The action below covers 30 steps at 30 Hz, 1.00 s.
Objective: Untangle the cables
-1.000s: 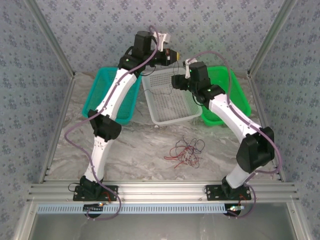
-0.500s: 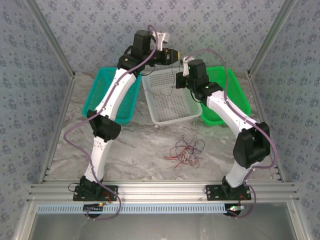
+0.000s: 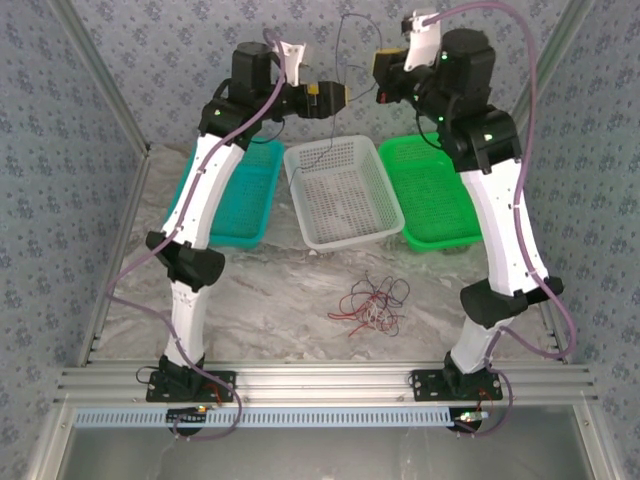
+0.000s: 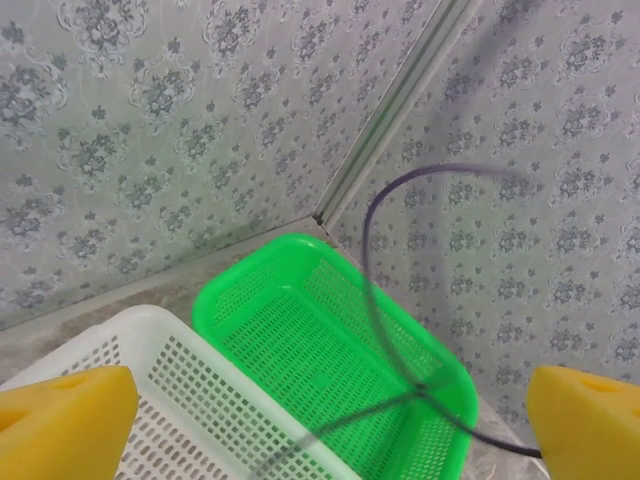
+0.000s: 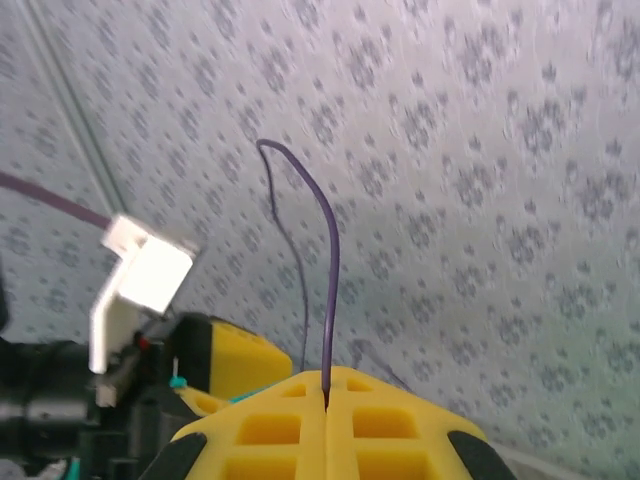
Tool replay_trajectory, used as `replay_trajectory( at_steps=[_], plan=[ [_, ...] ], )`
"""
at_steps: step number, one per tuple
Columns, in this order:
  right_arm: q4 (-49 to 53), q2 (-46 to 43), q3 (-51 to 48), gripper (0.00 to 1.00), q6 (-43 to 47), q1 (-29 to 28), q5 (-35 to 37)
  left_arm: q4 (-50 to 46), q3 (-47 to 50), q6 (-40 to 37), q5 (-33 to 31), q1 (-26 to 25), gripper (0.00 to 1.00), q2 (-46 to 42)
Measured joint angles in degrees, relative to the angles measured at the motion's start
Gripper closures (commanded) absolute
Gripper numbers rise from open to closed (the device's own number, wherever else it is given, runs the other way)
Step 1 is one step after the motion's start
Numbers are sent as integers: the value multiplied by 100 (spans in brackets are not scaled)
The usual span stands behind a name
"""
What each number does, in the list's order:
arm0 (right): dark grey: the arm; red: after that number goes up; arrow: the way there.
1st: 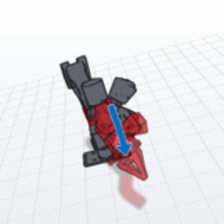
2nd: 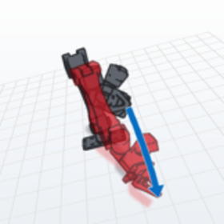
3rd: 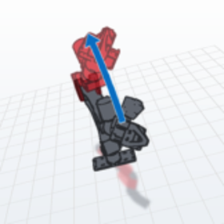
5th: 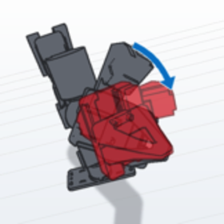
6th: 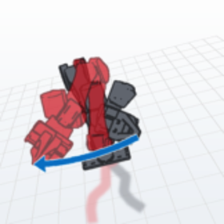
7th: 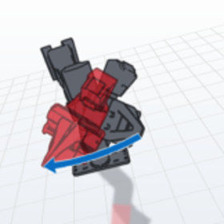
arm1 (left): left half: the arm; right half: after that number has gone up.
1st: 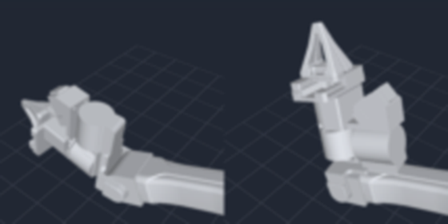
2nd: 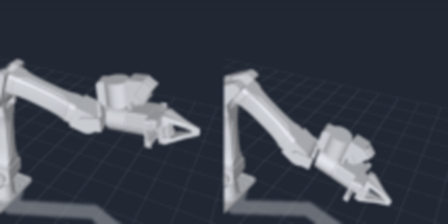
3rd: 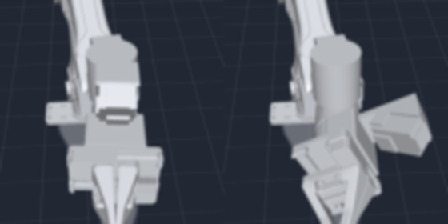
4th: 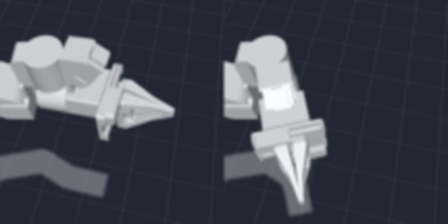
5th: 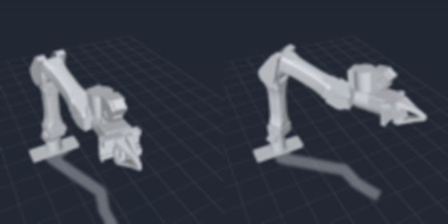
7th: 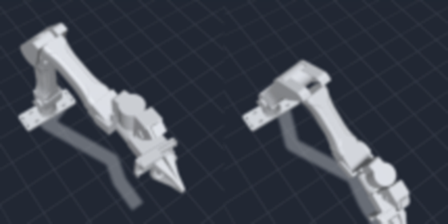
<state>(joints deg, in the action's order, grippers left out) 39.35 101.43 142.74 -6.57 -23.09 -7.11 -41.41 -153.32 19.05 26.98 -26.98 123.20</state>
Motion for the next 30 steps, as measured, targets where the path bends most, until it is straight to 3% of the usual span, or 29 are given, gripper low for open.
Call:
replay_trajectory(
  at_steps=[4, 9, 12, 17, 23, 30],
  plan=[
    [258, 136, 463, 100, -48, 72, -243, 229, 1233, -140, -157, 15, 0, -754],
    [358, 251, 474, 100, -219, 229, -435, 1329, 3615, -166, -485, 116, 0, -2124],
    [282, 260, 474, 100, -352, 302, -494, 1878, 4557, -168, -697, 177, 0, -2769],
    [-131, 251, 509, 100, -682, 358, -708, 2293, 4715, -188, -745, 186, 1, -3025],
    [-785, 227, 579, 100, -1266, 374, -1069, 2568, 5193, -323, -267, 133, 1, -3032],
    [-1008, 184, 603, 100, -1733, 374, -1292, 2723, 6168, -1117, -11, -466, 3, -2907]
  ],
)
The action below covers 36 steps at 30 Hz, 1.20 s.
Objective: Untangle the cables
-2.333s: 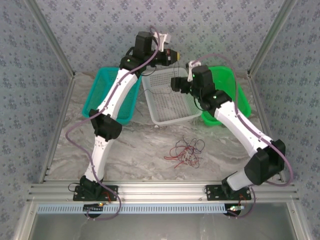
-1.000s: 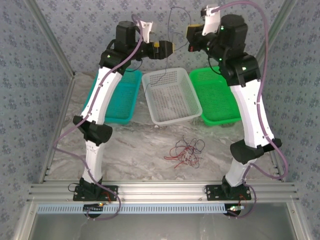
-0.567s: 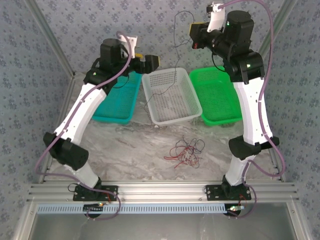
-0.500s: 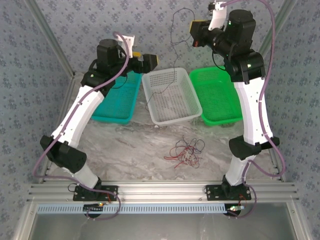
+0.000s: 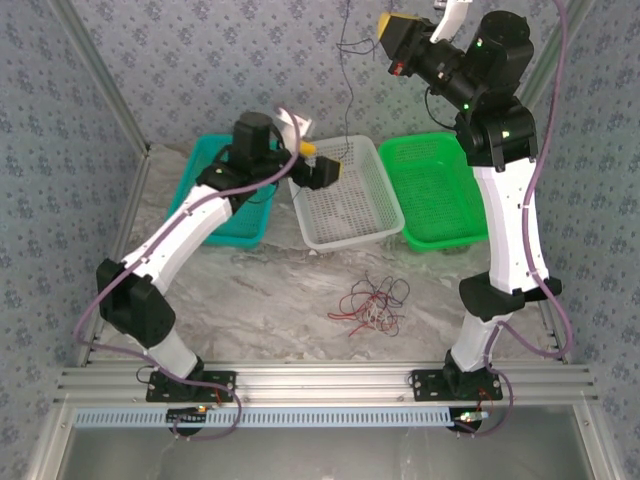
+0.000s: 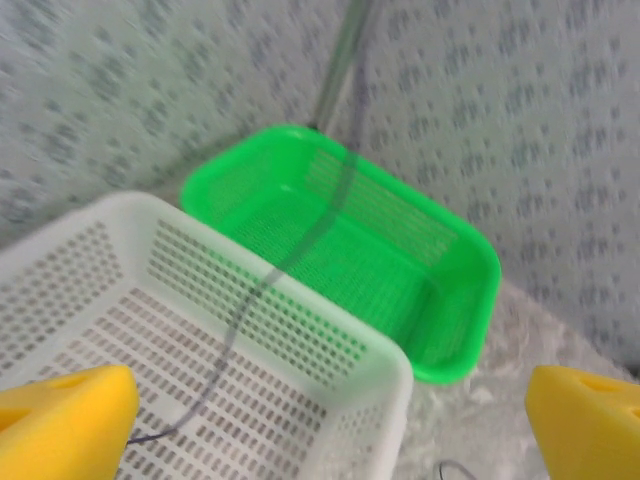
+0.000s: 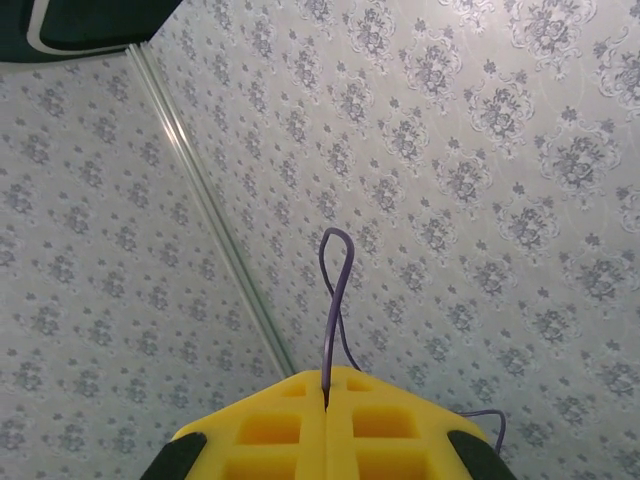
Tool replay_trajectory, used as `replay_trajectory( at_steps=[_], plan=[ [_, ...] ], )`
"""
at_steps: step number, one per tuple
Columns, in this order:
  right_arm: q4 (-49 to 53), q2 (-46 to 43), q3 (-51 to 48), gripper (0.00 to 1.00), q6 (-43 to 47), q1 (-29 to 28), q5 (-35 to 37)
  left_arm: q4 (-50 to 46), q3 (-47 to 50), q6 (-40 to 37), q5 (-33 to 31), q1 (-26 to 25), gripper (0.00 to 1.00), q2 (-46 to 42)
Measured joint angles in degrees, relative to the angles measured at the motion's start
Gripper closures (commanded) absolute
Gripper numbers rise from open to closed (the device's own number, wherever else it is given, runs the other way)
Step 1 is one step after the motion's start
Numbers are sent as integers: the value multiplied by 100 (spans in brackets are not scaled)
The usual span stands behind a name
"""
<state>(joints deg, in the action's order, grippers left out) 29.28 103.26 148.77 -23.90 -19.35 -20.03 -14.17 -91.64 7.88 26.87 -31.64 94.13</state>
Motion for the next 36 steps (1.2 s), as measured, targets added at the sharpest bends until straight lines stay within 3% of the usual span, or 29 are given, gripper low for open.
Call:
replay_trajectory(
  at_steps=[8, 14, 16, 20, 24, 31, 36],
  plan=[
    [-39, -44, 0, 100, -234, 0, -173, 516, 33, -361, 24, -175, 7, 619],
    [-39, -105, 0, 100, -337, 11, -275, 817, -70, -437, -164, -192, 18, 1119],
    [-39, -116, 0, 100, -378, 26, -315, 826, -299, -455, -221, -192, 33, 1366],
    [-37, -140, 0, 100, -380, 81, -343, 745, -839, -503, -365, -203, 77, 1788],
    [-7, -177, -7, 100, -376, 199, -339, 566, -1040, -560, -433, -214, 99, 1814],
    [-4, -525, -590, 100, -352, 385, -317, 127, -1172, -662, -570, -223, 100, 1410],
    [-46, -647, -988, 100, -352, 448, -317, -354, -2133, -752, -568, -229, 100, 1193]
  ],
)
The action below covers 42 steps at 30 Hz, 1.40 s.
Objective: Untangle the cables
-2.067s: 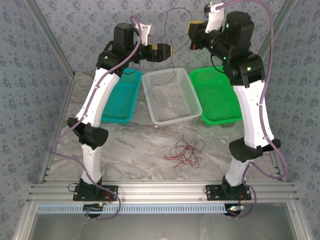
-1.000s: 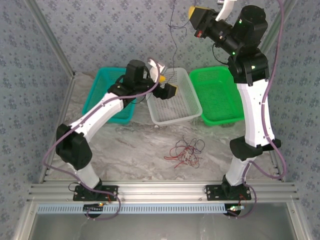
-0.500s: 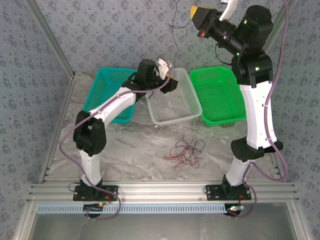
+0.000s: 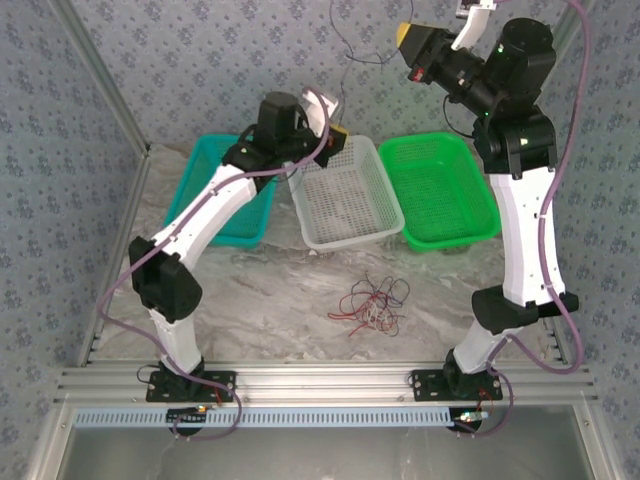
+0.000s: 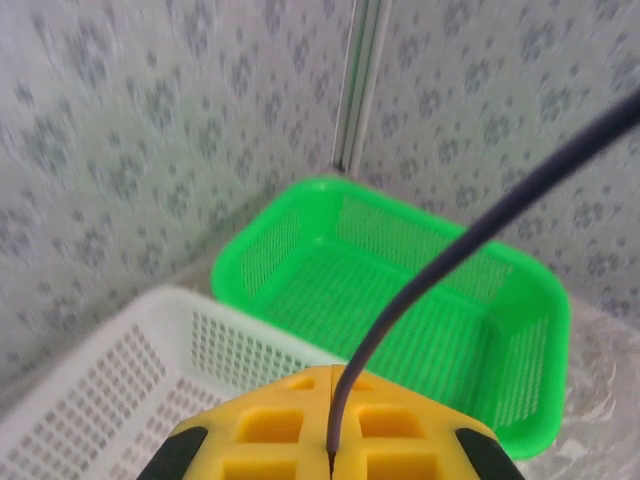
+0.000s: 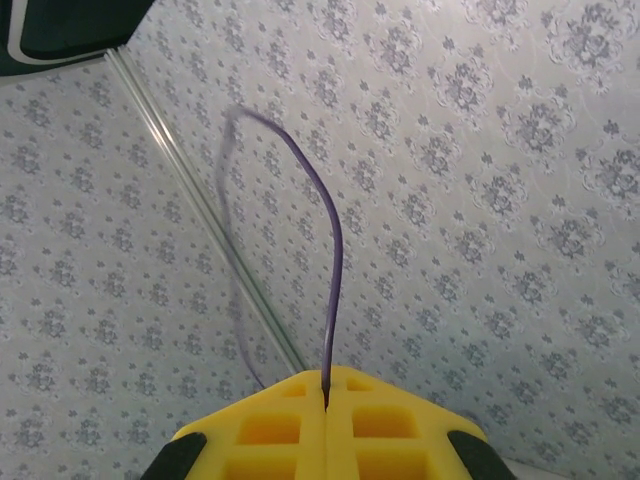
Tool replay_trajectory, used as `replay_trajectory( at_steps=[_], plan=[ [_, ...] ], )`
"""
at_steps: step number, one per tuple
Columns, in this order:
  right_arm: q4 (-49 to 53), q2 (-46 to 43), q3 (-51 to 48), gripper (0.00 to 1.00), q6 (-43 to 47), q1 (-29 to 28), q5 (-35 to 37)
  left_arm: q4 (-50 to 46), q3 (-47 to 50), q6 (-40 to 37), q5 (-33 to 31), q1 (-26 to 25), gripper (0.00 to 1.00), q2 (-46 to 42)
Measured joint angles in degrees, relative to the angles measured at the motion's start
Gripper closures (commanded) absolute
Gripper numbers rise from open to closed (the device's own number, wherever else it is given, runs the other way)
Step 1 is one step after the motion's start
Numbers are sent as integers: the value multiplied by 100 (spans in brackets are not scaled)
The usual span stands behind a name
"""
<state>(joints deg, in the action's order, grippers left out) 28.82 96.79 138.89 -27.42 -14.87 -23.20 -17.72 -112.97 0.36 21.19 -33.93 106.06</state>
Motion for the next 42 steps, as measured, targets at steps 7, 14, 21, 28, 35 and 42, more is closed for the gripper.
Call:
replay_trajectory(
  at_steps=[7, 14, 21, 28, 35, 42],
  plan=[
    [-31, -7, -321, 100, -2, 13, 17, -501, -1119, -55, 70, -59, 100, -129],
    [-37, -59, -400, 100, 2, 39, 83, -693, -1054, -35, 90, -59, 100, 42],
    [-26, -251, -688, 100, 133, 39, 133, -564, -216, 181, 83, -59, 100, 452],
    [13, -472, -1849, 100, 262, 37, 122, -173, 1016, 669, 24, 28, 99, 581],
    [111, -463, -3366, 100, 393, -26, 81, -177, 1464, 946, -304, 271, 92, 581],
    [260, -55, -4019, 100, 529, -175, -20, -680, 1471, 1182, -411, 570, 78, 627]
  ],
)
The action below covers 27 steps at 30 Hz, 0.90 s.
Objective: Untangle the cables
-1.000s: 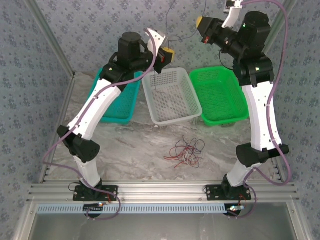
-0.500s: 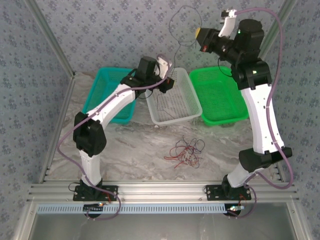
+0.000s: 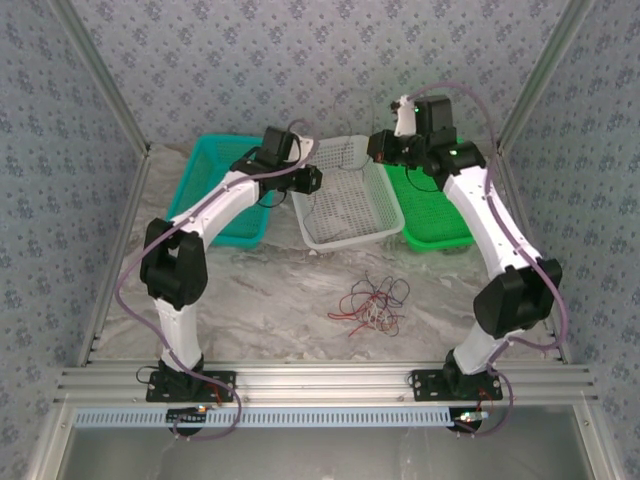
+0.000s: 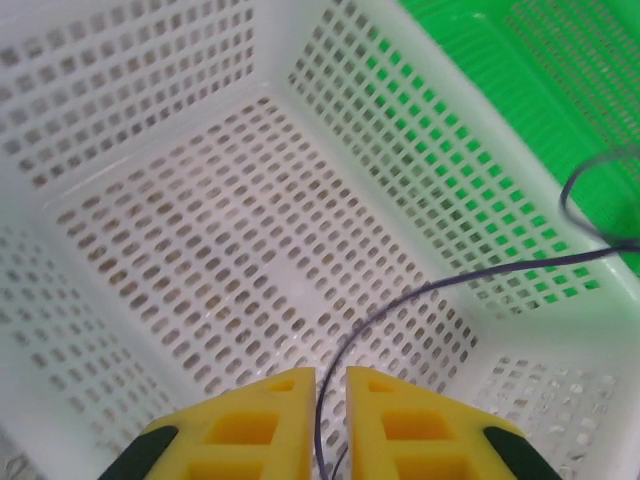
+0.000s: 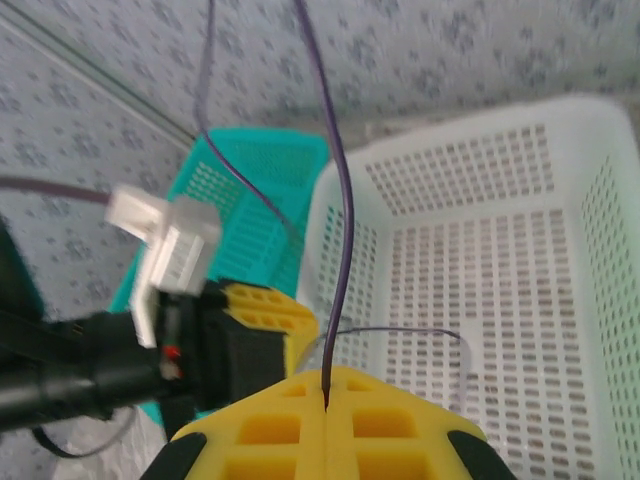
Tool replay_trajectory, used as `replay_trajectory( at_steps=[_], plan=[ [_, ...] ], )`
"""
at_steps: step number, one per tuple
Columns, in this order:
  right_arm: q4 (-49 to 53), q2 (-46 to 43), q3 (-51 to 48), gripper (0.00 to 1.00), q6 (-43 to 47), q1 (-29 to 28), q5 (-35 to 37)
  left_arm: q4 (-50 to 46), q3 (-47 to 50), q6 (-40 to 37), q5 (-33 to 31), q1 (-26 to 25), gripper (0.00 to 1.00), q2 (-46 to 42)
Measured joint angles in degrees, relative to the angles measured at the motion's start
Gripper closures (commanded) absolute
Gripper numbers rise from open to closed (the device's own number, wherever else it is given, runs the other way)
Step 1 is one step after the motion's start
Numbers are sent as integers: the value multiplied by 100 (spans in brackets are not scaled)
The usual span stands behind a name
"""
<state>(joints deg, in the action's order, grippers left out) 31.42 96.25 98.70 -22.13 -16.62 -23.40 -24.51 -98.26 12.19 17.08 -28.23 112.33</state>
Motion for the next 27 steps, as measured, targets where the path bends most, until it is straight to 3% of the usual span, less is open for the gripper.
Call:
replay_trajectory(
  at_steps=[3, 6, 12, 14, 17, 19, 27],
  plan=[
    [33, 321, -105, 100, 72, -107, 2, -146, -37, 127, 7, 13, 56, 127],
    [57, 601, -146, 100, 79, -188, 0, -229, 24, 282, 24, 11, 41, 216],
    [81, 1167, -146, 98, 79, -256, -4, -227, 341, 468, -4, 11, 23, 162],
    [155, 1403, -142, 89, 79, -256, -2, -199, 487, 503, -44, 11, 19, 17],
    [295, 1751, -136, 49, 103, -256, 0, -168, 846, 575, -116, 11, 12, -339],
    [378, 1908, -136, 30, 149, -256, -2, -140, 1075, 616, -160, 11, 8, -601],
    [498, 1779, -83, 25, 365, -256, 2, -85, 1513, 542, -354, -105, 1, -1504]
  ],
)
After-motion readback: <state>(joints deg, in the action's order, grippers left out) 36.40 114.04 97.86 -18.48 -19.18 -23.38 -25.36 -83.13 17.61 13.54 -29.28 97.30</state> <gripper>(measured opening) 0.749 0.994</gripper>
